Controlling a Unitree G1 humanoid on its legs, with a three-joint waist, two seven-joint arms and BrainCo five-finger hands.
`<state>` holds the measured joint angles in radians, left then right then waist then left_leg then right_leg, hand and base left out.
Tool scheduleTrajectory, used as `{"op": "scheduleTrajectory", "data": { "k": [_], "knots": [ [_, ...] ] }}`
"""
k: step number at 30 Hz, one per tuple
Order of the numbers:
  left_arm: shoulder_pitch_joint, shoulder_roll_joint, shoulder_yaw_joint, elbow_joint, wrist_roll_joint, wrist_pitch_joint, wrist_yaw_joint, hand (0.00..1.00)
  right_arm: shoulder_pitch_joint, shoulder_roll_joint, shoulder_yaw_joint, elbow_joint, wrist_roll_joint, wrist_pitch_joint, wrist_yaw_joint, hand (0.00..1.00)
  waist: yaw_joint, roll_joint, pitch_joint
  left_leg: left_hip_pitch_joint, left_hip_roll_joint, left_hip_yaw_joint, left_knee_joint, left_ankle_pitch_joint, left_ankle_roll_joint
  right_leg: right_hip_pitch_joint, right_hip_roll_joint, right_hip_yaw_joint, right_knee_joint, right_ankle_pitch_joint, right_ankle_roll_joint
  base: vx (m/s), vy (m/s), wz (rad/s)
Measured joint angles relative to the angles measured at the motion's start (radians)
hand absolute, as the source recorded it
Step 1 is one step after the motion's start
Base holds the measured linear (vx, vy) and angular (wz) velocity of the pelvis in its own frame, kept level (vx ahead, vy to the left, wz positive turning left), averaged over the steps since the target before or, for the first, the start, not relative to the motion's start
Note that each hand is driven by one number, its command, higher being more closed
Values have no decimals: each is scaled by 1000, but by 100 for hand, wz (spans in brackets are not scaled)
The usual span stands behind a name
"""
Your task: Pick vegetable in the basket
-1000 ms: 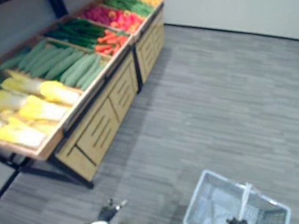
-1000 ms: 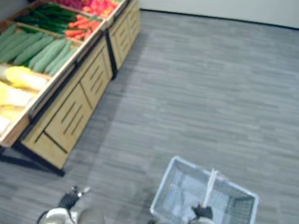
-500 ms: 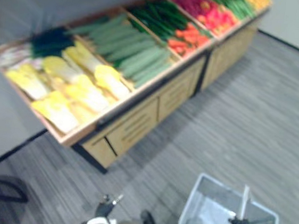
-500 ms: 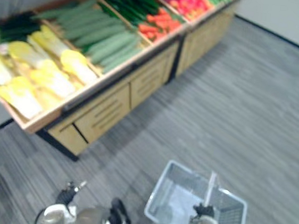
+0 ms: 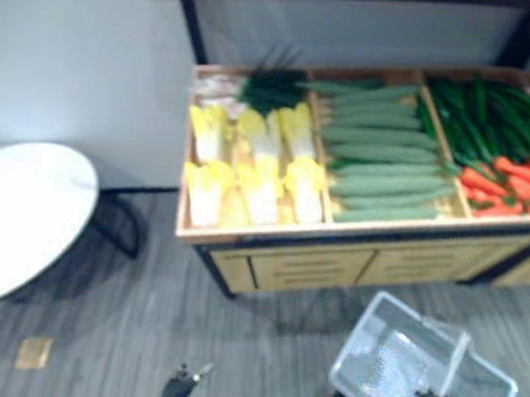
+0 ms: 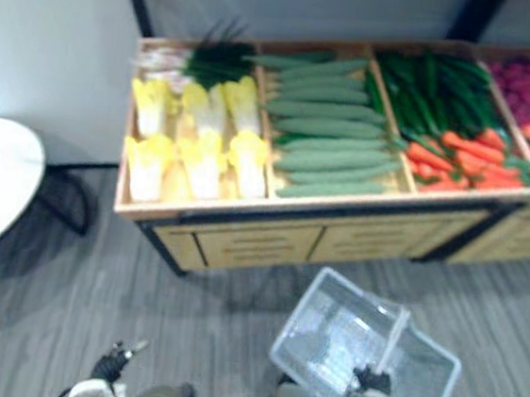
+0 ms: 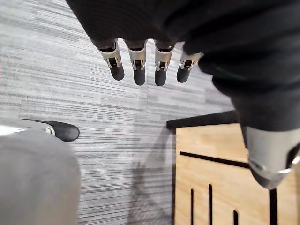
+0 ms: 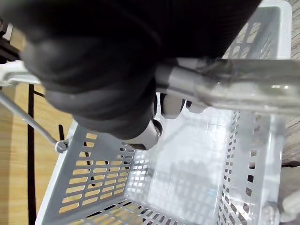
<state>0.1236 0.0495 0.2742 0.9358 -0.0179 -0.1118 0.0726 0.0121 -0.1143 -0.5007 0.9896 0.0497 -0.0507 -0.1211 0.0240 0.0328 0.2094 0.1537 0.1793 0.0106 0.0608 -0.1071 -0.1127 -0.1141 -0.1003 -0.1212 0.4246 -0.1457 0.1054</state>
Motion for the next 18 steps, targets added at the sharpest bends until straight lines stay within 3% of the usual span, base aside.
{"op": "scheduleTrajectory", "data": {
  "k": [1,2,3,4,5,6,8,10,11,12,13,14,16,18],
  "knots": [
    [5,-4,10,-4,1,-4,1,0,3,10,-1,-1,3,0,0,100,6,-12,-6,-3,7,3,9,-2,-3,1,8,3,-8,-21,-14,215,-314,73],
    [25,19,33,-7,1,-9,1,0,20,41,4,-4,7,-6,1,100,7,-71,-12,-18,-13,0,57,-15,-21,36,-12,5,-90,-48,-23,180,-307,61],
    [27,4,40,-5,-1,-4,-5,0,26,52,4,-1,6,-5,3,100,6,-64,-12,-60,21,5,157,-34,-41,66,10,-31,-110,-58,-38,154,-251,57],
    [29,-1,48,-16,-1,-3,-3,0,30,53,6,-2,6,-4,3,100,7,-66,-12,-95,31,8,228,-36,-43,78,16,-38,-125,-70,-41,140,-232,46],
    [34,-11,53,-32,-2,-1,0,0,52,56,15,-21,6,-4,3,100,7,-53,-6,-175,67,45,401,-28,-41,128,30,-56,-171,-76,-43,126,-200,28],
    [39,-25,60,-39,-3,1,2,0,75,55,33,-37,6,-3,3,100,8,-45,-1,-230,118,145,543,-18,-35,176,44,-60,-209,-69,-54,155,-166,20],
    [41,-36,66,-37,-3,6,6,0,85,54,26,-35,7,3,-1,100,7,-26,-8,-234,150,292,584,-57,-26,226,34,-59,-240,-52,-61,178,-51,-9],
    [29,-41,64,-40,-8,2,8,0,74,55,3,-29,7,16,-1,100,6,-24,-9,-240,110,409,452,-87,-19,249,2,-41,-264,-47,-53,223,29,-27],
    [18,-43,56,-40,-8,2,9,0,68,54,-11,-22,7,20,-2,100,5,-27,-8,-238,47,413,300,-60,-2,258,-22,-35,-279,-40,-42,224,102,-23],
    [14,-48,34,-42,-9,2,9,0,71,43,-15,-21,7,21,-2,100,3,-17,-14,-233,3,405,169,17,18,260,-29,-35,-286,-37,-34,233,127,-15],
    [13,-58,15,-50,-9,1,9,0,72,29,-24,-21,7,25,-2,100,2,6,-17,-239,-12,388,100,135,66,258,-17,-33,-289,-40,-18,211,154,-6],
    [3,-50,2,-45,-10,0,9,0,65,30,-32,-5,7,29,-2,100,-1,-13,-15,-227,-24,401,100,108,84,272,-30,-29,-293,-50,-2,206,147,3],
    [-12,-38,-40,-56,-10,0,10,0,64,56,-35,0,7,25,-2,100,-8,-47,-16,-179,-66,402,39,108,85,277,-63,-35,-268,-47,2,186,136,2],
    [-10,-22,-77,-56,-9,2,8,0,61,74,-36,-3,6,19,-2,100,-6,-64,-14,-100,-90,413,-55,122,86,252,-78,-35,-155,-47,2,134,142,-14]
  ]
}}
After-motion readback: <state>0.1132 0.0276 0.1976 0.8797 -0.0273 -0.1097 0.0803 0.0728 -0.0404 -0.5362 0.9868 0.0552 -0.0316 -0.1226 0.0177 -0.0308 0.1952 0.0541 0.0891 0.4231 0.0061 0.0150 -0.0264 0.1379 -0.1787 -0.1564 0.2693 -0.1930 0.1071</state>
